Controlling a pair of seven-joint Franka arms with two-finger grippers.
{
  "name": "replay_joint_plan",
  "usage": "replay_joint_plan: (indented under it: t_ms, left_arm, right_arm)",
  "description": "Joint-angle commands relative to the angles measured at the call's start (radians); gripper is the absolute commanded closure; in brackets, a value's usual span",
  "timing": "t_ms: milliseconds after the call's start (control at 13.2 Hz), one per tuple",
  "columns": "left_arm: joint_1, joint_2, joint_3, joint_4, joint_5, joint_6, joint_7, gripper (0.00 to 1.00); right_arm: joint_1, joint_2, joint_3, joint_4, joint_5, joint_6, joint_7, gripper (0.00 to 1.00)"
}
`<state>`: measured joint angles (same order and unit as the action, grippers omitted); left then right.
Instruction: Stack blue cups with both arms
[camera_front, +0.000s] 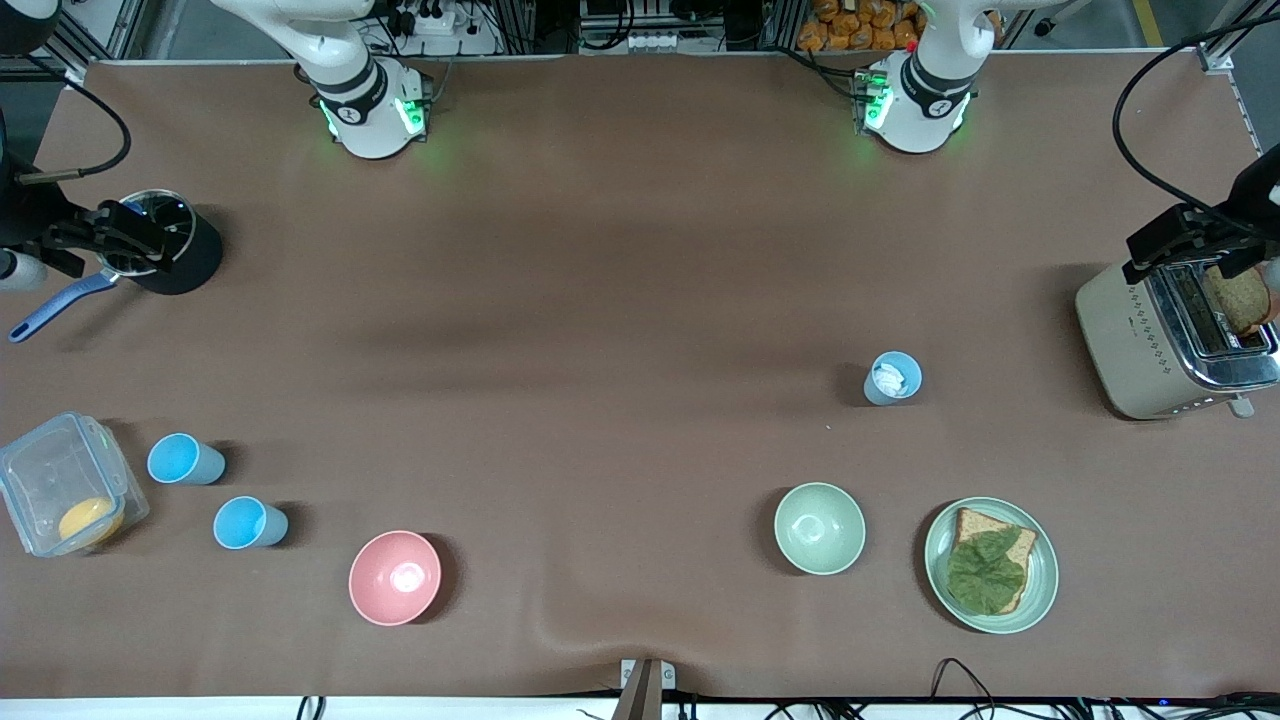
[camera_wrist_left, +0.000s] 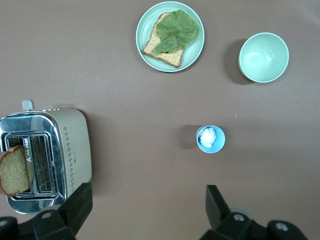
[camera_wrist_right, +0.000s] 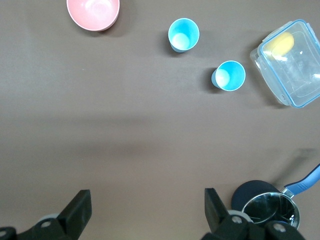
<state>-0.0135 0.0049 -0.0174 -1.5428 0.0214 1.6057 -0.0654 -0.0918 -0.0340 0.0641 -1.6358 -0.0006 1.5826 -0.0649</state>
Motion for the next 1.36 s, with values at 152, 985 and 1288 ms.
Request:
replay_joint_plan:
  t_ms: [152, 985, 1288]
  left_arm:
    - [-0.006, 0.007, -0.024, 0.03, 0.023, -0.056, 0.024, 0.0]
    - [0.01, 0.001, -0.102, -0.56, -0.049, 0.459, 0.004, 0.0]
    - [0.004, 0.102, -0.104, -0.629, -0.052, 0.634, 0.004, 0.06]
  right_arm:
    - [-0.008, -0.003, 0.007, -0.002, -0.009, 0.002, -0.006, 0.0]
    - [-0.014, 0.0, 0.007, -0.028, -0.009, 0.008, -0.006, 0.0]
    - [-0.071, 0.063, 0.007, -0.081, -0.009, 0.082, -0.009, 0.0]
